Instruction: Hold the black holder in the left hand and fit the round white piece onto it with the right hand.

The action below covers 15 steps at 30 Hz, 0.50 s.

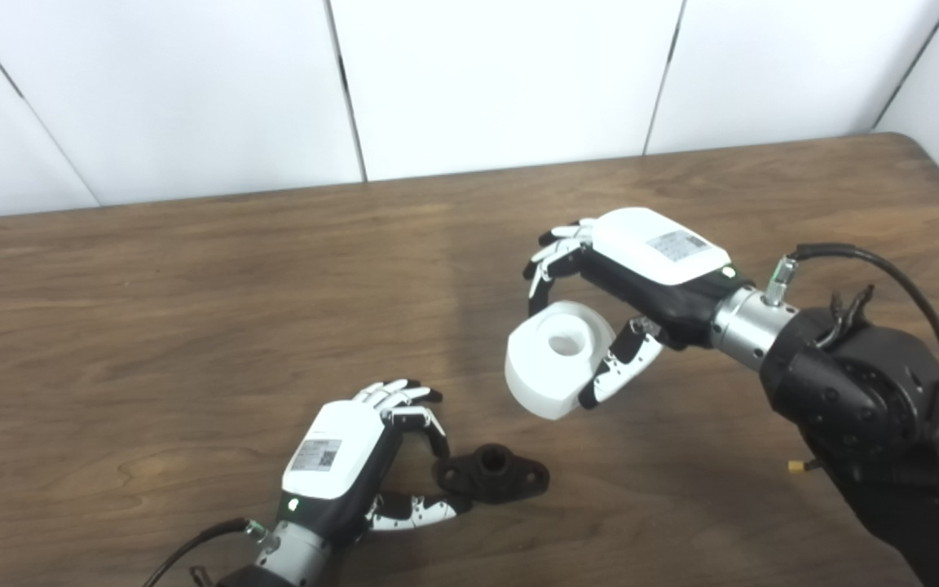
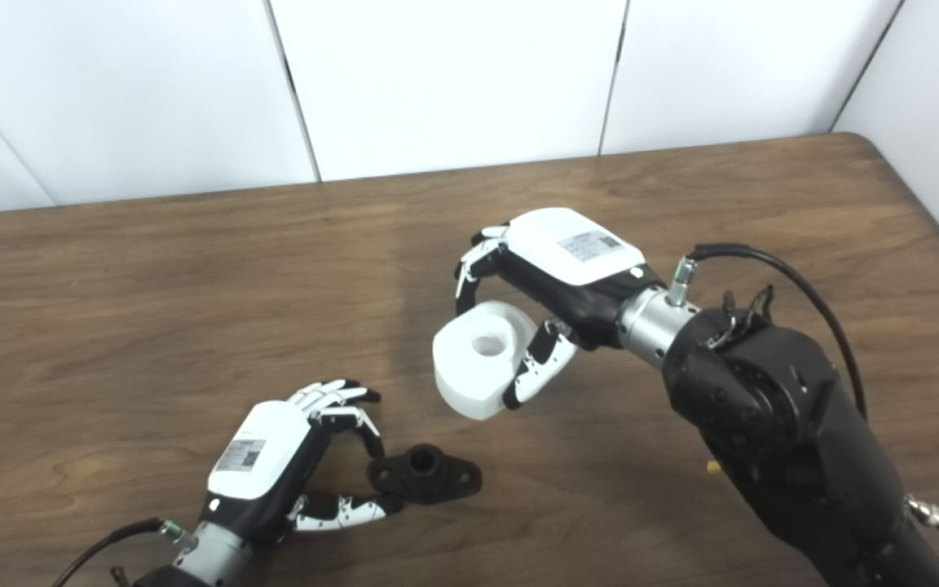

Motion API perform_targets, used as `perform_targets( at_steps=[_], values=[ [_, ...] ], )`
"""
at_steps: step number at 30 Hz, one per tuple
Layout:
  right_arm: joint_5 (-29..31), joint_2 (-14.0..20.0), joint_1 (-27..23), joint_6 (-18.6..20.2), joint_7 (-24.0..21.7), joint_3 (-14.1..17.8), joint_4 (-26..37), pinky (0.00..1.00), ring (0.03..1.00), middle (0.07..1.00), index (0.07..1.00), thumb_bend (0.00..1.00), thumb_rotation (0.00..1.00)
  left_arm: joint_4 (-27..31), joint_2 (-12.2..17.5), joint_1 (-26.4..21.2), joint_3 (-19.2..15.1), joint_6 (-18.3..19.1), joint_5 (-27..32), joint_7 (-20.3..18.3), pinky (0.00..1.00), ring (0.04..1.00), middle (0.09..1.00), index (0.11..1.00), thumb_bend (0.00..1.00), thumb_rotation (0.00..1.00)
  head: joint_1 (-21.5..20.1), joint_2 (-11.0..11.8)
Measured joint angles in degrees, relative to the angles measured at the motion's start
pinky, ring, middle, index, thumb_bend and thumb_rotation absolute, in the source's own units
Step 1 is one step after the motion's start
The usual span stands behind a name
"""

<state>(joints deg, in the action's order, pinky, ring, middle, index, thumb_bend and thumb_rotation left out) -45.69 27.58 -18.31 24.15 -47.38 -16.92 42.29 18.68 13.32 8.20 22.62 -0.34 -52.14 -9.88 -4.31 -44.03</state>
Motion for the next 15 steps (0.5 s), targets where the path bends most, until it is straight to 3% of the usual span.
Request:
perform_targets(
  at_steps=[15],
  values=[
    [1.16, -2.46, 2.52, -1.44, -3.02, -0.14, 3.59, 0.93, 0.907, 0.784, 0.483, 0.52, 0.14, 0.92, -0.18, -1.5, 1.09, 2.84, -0.84, -2.88, 0.87, 0.887, 0.824, 0.49, 0.52, 0.05, 0.7, -2.11]
  ],
)
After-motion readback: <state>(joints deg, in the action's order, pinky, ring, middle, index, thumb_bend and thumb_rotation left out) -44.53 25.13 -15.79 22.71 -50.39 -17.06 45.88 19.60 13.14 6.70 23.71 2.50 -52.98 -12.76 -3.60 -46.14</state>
